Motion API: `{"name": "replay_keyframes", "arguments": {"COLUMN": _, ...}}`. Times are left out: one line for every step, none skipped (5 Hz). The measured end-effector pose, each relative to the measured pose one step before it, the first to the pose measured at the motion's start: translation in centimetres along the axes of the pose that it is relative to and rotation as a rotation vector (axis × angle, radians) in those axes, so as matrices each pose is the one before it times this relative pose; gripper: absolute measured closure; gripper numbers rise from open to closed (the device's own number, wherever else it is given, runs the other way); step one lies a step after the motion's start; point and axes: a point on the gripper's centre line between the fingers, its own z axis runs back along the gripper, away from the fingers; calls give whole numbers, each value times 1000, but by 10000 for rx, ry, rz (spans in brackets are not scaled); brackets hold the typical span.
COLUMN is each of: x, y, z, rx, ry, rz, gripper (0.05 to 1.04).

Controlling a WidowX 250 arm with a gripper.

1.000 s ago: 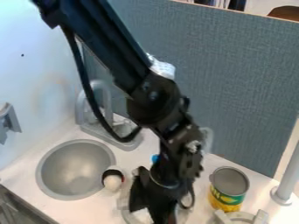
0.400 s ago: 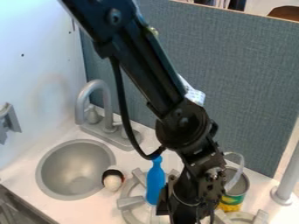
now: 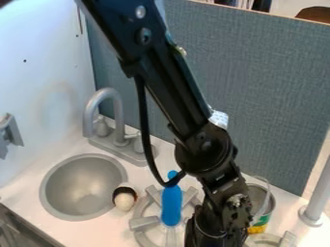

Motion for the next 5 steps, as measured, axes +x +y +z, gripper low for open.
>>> {"name": "replay_keyframes", "arguments": {"x": 292, "y": 72, "z": -684, "rx": 71, "ry": -144, "rz": 242, "gripper": 83}}
{"name": "replay_keyframes", "arguments": {"x": 291, "y": 859, "z": -945, "rx": 271, "ry": 544, "rz": 394, "gripper": 83}}
{"name": "replay_keyframes", "arguments": {"x": 516, "y": 208, "z": -870, "rx": -25, "ry": 260, "rz": 265, "gripper": 83}}
{"name": "replay_keyframes", "arguments": {"x": 388, "y": -332, "z": -514, "rx": -296, "ry": 34, "rz": -24, "gripper": 83}}
{"name": "replay_keyframes", "arguments": {"x": -133, "y": -93, "z": -149, "rx": -477, "ry": -60, "rz": 397, "gripper": 121}}
